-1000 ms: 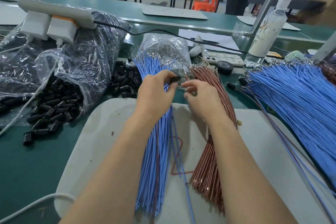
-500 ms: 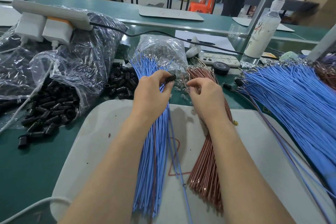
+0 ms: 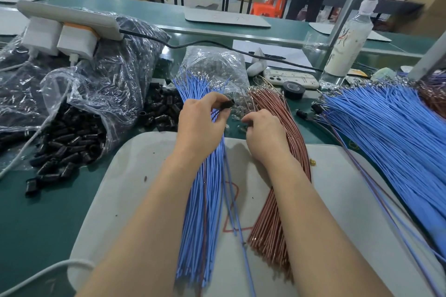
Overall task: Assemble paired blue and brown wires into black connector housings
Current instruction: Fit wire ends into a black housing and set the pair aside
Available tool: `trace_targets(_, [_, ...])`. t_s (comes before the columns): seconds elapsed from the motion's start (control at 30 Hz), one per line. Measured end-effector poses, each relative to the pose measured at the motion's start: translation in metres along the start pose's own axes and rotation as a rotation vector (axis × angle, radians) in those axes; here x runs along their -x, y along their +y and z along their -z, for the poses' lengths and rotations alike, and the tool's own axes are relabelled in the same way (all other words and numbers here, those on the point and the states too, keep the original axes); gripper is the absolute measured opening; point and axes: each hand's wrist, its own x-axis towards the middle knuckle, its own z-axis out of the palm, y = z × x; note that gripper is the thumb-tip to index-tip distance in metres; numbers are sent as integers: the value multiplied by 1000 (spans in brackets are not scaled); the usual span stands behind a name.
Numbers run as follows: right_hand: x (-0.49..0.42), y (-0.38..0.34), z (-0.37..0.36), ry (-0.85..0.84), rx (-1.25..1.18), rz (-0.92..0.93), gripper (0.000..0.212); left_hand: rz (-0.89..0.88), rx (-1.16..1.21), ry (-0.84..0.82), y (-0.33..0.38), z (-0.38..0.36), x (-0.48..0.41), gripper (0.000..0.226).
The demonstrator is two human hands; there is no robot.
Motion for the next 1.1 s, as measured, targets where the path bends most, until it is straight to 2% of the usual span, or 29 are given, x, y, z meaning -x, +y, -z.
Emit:
trace_targets(0.1, [-1, -1, 0, -17, -13, -14, 32, -27, 19, 9, 1, 1, -1, 14])
trace_targets(0.17, [2, -3, 3, 54, -81, 14, 26, -33, 62, -7, 2, 2, 0, 14])
trace_targets(0.3, [9, -9, 17, 274, -559, 92, 20, -27, 161, -31, 2, 1, 1, 16])
trace_targets(0.4, [13, -17, 30, 262, -909, 89, 15, -27, 197, -34, 1, 1, 1, 19])
trace_targets(0.5, [16, -23, 37, 252, -1043, 103, 11, -32, 214, -65, 0, 1, 1, 23])
trace_targets(0.73, [18, -28, 37, 240, -1030, 147, 11, -46, 226, -77, 1, 3, 2, 24])
trace_targets(1.1, [21, -26, 40, 333, -751, 256, 12, -63, 150, -114, 7, 3, 2, 22])
